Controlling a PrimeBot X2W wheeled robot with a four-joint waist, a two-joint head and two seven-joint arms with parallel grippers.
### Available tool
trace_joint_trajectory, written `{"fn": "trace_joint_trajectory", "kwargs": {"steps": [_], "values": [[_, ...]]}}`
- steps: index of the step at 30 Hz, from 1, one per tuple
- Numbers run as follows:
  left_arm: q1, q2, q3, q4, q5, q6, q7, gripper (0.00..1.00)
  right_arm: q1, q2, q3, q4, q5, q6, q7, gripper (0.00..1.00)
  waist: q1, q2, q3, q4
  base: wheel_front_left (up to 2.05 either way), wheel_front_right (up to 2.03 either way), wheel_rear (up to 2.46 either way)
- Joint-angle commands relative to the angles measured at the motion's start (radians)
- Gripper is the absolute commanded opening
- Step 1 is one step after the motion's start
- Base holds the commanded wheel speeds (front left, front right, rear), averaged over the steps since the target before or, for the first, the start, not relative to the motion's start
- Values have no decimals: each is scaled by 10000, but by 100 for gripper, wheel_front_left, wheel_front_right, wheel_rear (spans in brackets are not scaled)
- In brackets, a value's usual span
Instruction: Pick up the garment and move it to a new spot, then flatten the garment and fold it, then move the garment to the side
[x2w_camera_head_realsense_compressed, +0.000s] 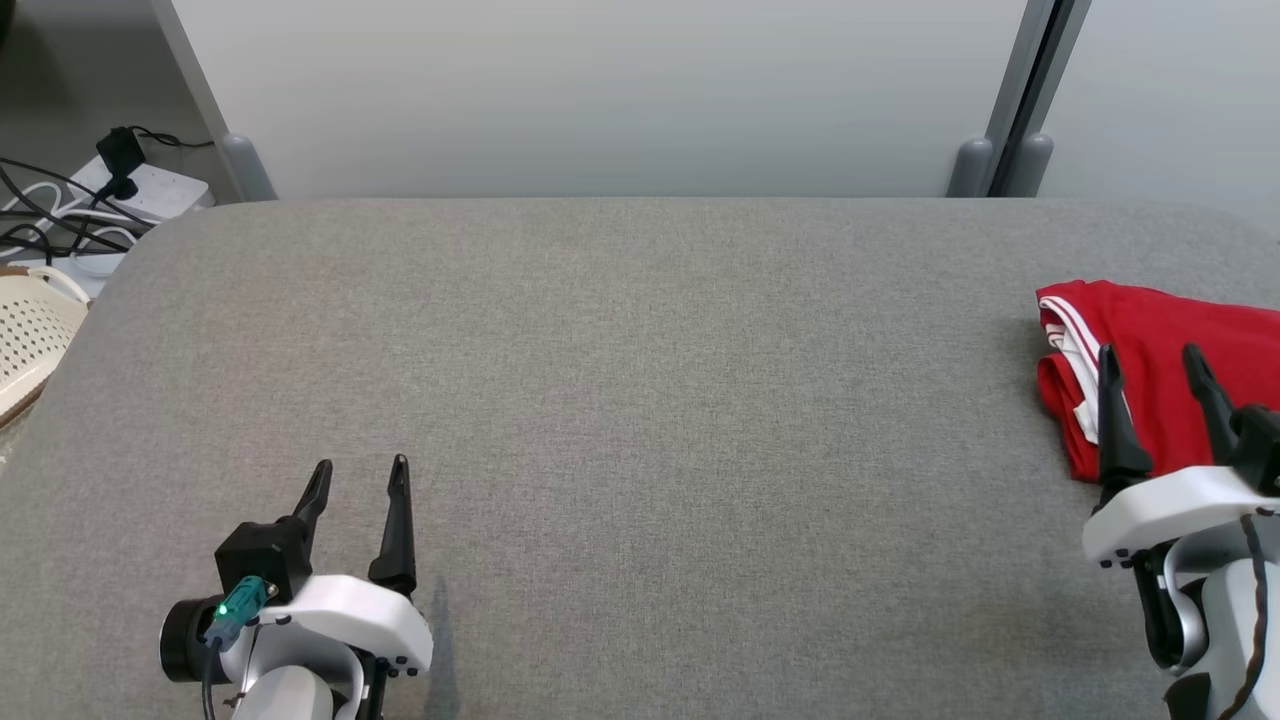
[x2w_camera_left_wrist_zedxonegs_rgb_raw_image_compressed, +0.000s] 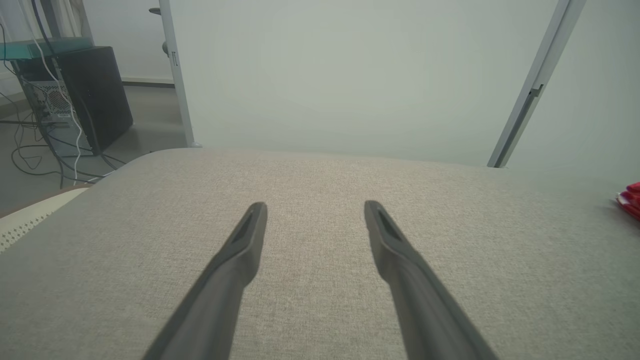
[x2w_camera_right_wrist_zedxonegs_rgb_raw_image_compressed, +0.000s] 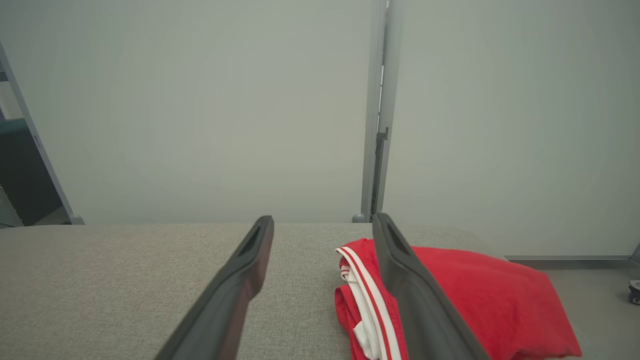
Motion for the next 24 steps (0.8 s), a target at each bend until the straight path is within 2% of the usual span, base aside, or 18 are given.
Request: {"fn": "trace_joint_trajectory", "kwargs": {"steps": [1,24], "values": [[-145,187,350,-317,94,97,-57,100,-31,-31,285,-345,86,-2,-102,100,0,0,-61,3,0,0,0],[344,187,454,-527,249,331,-57,100,1023,272,1385,-497,313,-2,-103,100,0,0,-433,33,0,0,0]]}}
